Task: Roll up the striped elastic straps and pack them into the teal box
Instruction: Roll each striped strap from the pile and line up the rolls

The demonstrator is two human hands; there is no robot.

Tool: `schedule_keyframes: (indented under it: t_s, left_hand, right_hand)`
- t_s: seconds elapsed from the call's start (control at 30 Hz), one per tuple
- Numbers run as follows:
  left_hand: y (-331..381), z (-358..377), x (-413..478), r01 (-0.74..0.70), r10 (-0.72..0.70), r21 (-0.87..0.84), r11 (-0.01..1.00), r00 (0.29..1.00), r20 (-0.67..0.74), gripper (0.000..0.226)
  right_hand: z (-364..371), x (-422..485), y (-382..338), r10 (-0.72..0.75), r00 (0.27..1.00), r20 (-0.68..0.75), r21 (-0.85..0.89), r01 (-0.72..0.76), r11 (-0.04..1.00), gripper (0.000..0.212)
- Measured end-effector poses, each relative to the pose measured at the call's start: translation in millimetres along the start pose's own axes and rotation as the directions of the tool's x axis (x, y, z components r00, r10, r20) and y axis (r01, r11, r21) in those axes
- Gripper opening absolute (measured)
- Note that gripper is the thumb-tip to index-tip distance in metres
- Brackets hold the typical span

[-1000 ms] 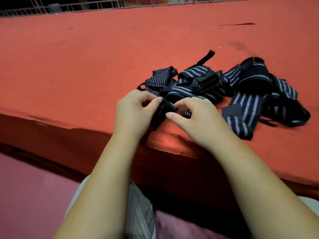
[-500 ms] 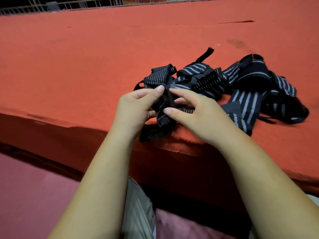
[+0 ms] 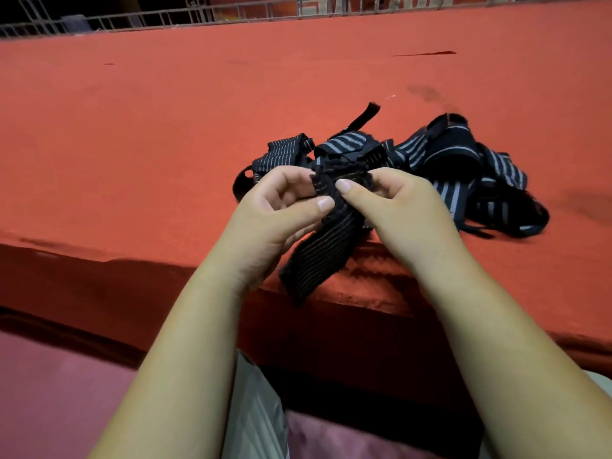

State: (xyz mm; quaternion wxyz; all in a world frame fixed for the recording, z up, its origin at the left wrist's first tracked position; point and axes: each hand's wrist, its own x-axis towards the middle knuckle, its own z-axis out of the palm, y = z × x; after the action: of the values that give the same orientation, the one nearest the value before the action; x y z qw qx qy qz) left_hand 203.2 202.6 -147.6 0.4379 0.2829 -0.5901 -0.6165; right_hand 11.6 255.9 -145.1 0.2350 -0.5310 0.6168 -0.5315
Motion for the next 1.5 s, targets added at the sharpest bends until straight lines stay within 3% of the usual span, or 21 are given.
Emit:
schedule_keyframes:
  t_s: [0.1, 0.2, 0.27, 0.4, 0.57, 0.63, 0.73, 0.87, 0.97, 1.1, 1.23, 1.37, 1.5]
  left_hand:
    - [-2.0, 10.1, 2.0, -0.032, 0.041, 0.18, 0.983, 0.998, -0.047, 0.027]
    - [-3.6, 13.7, 5.1, -0.059, 0.077, 0.233, 0.971, 0.995, -0.069, 0.031]
    - [-5.4, 14.2, 8.2, -0.057, 0.082, 0.213, 0.975, 0.99, -0.115, 0.021]
    - [-9.3, 12.7, 14.7, -0.035, 0.062, 0.111, 0.993, 0.965, -0.256, 0.014]
    - [-6.0, 9.7, 16.4, -0.002, 0.004, 0.006, 1.0, 0.927, -0.374, 0.015]
    - [-3.5, 13.3, 14.2, 0.01, -0.017, -0.023, 1.0, 0.947, -0.321, 0.013]
    - [-1.4, 22.7, 11.0, 0.046, -0.054, -0.048, 0.998, 0.983, -0.173, 0.018]
    - [-1.0, 45.1, 4.4, 0.096, -0.096, -0.063, 0.993, 0.995, -0.001, 0.022]
    - [-0.9, 57.1, 2.2, 0.127, -0.124, -0.069, 0.99, 0.991, 0.052, 0.02]
    - [-3.3, 57.0, 3.5, -0.003, 0.013, 0.172, 0.985, 0.998, -0.059, 0.009]
    - [-0.9, 55.5, -0.7, -0.105, 0.104, 0.355, 0.929, 0.994, 0.023, 0.017]
    - [-6.9, 52.6, 0.7, -0.241, 0.207, 0.595, 0.767, 0.97, 0.126, 0.035]
    - [-9.0, 52.5, -0.7, -0.304, 0.309, 0.674, 0.674, 0.944, 0.116, 0.025]
  right_hand:
    - [-8.9, -3.6, 0.4, 0.004, 1.0, -0.026, -0.024, -0.005, 1.0, 0.025]
    - [-20.4, -5.4, 2.8, -0.001, 0.999, 0.034, -0.06, 0.003, 0.998, 0.015]
    - [-27.0, -7.5, 5.2, -0.021, 0.997, 0.079, -0.096, 0.028, 0.995, 0.01]
    - [-43.2, -13.8, 3.9, -0.022, 0.994, 0.106, -0.09, 0.032, 0.995, 0.026]
    - [-74.8, -27.2, -1.9, 0.148, 0.901, 0.407, -0.159, -0.09, 0.983, 0.032]
    - [-86.1, -31.6, -4.5, 0.179, 0.883, 0.435, -0.166, -0.117, 0.979, 0.025]
    - [-92.2, -32.1, -3.2, 0.141, 0.93, 0.34, -0.177, -0.084, 0.981, 0.013]
    - [-85.2, -31.2, -0.5, 0.044, 0.972, 0.23, -0.146, -0.01, 0.989, 0.042]
    - [-78.2, -30.9, 0.5, -0.015, 0.975, 0.221, -0.047, 0.026, 0.999, 0.026]
    - [-73.9, -28.8, 3.3, -0.018, 0.991, 0.13, 0.005, 0.017, 1.0, 0.009]
    - [-73.7, -25.8, 7.0, 0.008, 0.997, 0.077, 0.032, -0.011, 0.999, 0.008]
    - [-74.1, -22.7, 9.3, -0.005, 0.999, 0.046, 0.046, 0.003, 0.999, 0.01]
    - [-73.3, -22.7, 6.7, -0.004, 0.996, 0.09, 0.034, 0.001, 0.999, 0.01]
